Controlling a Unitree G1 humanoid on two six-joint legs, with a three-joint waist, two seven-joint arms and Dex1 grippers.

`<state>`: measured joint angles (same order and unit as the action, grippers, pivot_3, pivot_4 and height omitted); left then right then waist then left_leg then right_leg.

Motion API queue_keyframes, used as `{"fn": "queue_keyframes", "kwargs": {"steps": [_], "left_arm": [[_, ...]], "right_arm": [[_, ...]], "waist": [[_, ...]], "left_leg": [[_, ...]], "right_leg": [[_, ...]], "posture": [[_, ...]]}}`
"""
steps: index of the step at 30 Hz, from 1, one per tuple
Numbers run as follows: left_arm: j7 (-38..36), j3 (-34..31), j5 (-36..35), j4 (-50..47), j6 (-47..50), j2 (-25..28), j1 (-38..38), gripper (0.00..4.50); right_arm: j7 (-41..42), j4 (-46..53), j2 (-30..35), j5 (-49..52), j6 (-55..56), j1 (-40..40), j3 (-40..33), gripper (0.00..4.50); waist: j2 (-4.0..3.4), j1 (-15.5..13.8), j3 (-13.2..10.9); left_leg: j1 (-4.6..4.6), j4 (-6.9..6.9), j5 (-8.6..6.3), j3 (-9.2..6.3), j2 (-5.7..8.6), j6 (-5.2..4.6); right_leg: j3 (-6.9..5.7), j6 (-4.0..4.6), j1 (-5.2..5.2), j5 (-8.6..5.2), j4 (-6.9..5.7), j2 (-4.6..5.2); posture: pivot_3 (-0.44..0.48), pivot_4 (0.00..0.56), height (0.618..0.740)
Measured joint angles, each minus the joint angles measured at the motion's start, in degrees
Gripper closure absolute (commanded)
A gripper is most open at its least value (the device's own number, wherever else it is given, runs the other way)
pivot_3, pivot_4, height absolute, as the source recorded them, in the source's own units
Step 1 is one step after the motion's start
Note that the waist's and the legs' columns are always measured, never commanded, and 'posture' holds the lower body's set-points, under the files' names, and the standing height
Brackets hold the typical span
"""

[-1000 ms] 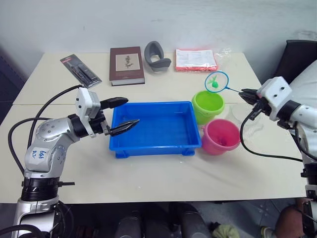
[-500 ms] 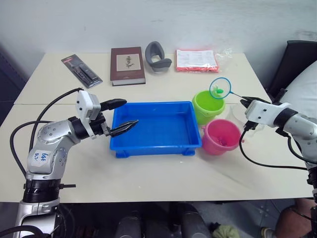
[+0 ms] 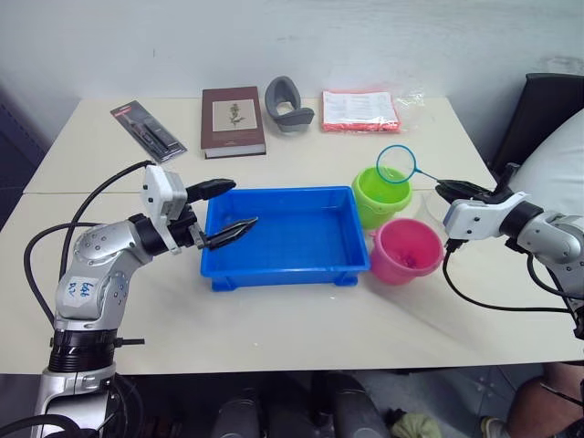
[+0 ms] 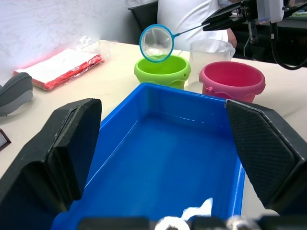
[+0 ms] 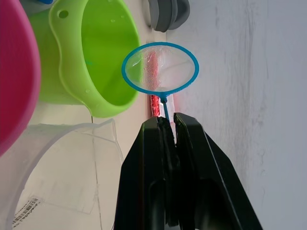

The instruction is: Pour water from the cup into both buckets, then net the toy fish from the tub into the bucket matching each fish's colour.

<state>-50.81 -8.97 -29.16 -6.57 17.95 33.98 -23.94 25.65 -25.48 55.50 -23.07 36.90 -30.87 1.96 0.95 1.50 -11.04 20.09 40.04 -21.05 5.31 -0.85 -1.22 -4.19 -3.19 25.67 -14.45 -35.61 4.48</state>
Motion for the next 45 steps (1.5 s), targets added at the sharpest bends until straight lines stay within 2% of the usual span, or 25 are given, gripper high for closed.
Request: {"fn": "queue_keyframes", "kwargs": {"steps": [4,7,9,14,20,23,25,29,32,38,45], "left_arm": [[-0.61,-0.1,0.12,0.0,-0.87,0.77,0.78,0.07],[-0.82,-1.74,-1.33,-0.08,-0.29,0.95,0.67,0.07],[-0.5,-3.52,-3.23,-0.67,0.41,0.94,0.64,0.07],[-0.75,-8.06,-11.19,-4.44,4.55,1.47,0.78,0.07],[-9.44,-14.83,-20.37,-7.23,12.24,12.66,7.9,0.07],[-16.86,-15.55,-19.0,-8.92,9.94,16.83,14.04,0.07],[-20.9,-15.22,-14.83,-10.24,3.78,16.93,17.45,0.07],[-25.71,-14.51,-11.04,-12.83,-1.5,17.25,24.75,0.07],[-29.05,-12.72,-6.45,-12.82,-7.09,17.14,30.98,0.07],[-32.04,-15.02,-3.45,-12.76,-10.0,18.57,43.25,0.07],[-29.23,-16.93,-3.21,-12.36,-9.75,17.9,43.8,0.07]], "right_arm": [[0.85,0.04,-0.55,3.45,-1.41,0.06,-0.53,4.5],[8.2,4.61,-5.05,19.65,-9.09,0.45,-3.69,4.5],[15.63,10.94,-6.85,31.21,-18.48,1.23,-4.54,4.5],[25.28,20.46,-7.95,42.87,-31.15,1.57,-4.47,4.5],[37.76,31.16,-6.93,53.41,-43.7,6.88,-3.16,4.5],[43.23,37.48,-5.8,58.67,-50.1,10.36,-2.02,4.5],[46.11,41.07,-4.09,58.75,-50.91,12.12,-1.13,4.5],[48.56,43.48,-4.63,54.82,-48.12,16.16,1.97,4.5],[46.9,43.22,-8.01,50.31,-46.52,20.73,5.33,4.5],[41.61,41.16,-15.78,42.5,-46.21,21.92,12.89,4.5],[38.74,31.11,-24.41,34.73,-41.42,17.76,19.26,4.5]], "waist": [[0.0,0.02,0.0],[0.0,0.09,0.0],[0.0,-0.02,0.0],[0.0,-0.16,0.0],[-0.01,-0.12,0.0],[-0.04,-0.12,-0.02],[-0.12,-0.13,-0.02],[-0.06,-0.33,0.01],[-0.07,-0.28,0.01],[-0.01,0.27,0.04],[-0.1,-0.2,0.03]], "left_leg": [[0.0,0.0,0.0,-0.01,0.0,0.0],[-0.03,0.01,0.02,-0.01,-0.04,0.01],[-0.02,0.01,0.02,-0.07,-0.09,0.02],[0.0,0.01,0.0,-0.15,-0.07,-0.04],[0.02,-0.06,-0.05,-0.21,-0.08,-0.09],[0.01,-0.03,-0.11,-0.2,-0.03,-0.15],[-0.02,-0.04,-0.15,-0.21,-0.01,-0.14],[-0.03,-0.08,-0.2,-0.26,-0.02,-0.08],[0.01,-0.09,-0.21,-0.25,-0.03,-0.06],[-0.12,-0.12,-0.3,-0.25,-0.14,0.05],[-0.1,-0.1,-0.29,-0.29,-0.1,0.0]], "right_leg": [[0.0,0.0,0.0,0.0,0.0,0.0],[0.0,0.0,-0.03,0.0,-0.02,-0.04],[-0.05,0.0,-0.05,0.0,-0.08,-0.05],[-0.09,0.0,-0.09,0.01,-0.08,0.02],[-0.14,0.02,-0.08,-0.01,-0.03,0.02],[-0.11,0.03,-0.08,-0.02,0.13,0.1],[-0.11,0.07,-0.09,-0.04,0.15,0.12],[-0.15,0.13,-0.09,-0.07,0.16,0.12],[-0.15,0.16,-0.03,-0.09,0.14,0.11],[-0.15,0.32,-0.04,-0.18,0.05,0.03],[-0.2,0.33,-0.05,-0.19,-0.01,0.08]], "posture": [[0.0,0.15,0.74],[0.0,0.15,0.74],[0.0,0.15,0.74],[0.0,0.15,0.74],[0.0,0.15,0.74],[0.0,0.15,0.74],[0.0,0.15,0.74],[0.0,0.15,0.74],[0.0,0.15,0.74],[0.0,0.15,0.74],[0.0,0.15,0.74]]}}
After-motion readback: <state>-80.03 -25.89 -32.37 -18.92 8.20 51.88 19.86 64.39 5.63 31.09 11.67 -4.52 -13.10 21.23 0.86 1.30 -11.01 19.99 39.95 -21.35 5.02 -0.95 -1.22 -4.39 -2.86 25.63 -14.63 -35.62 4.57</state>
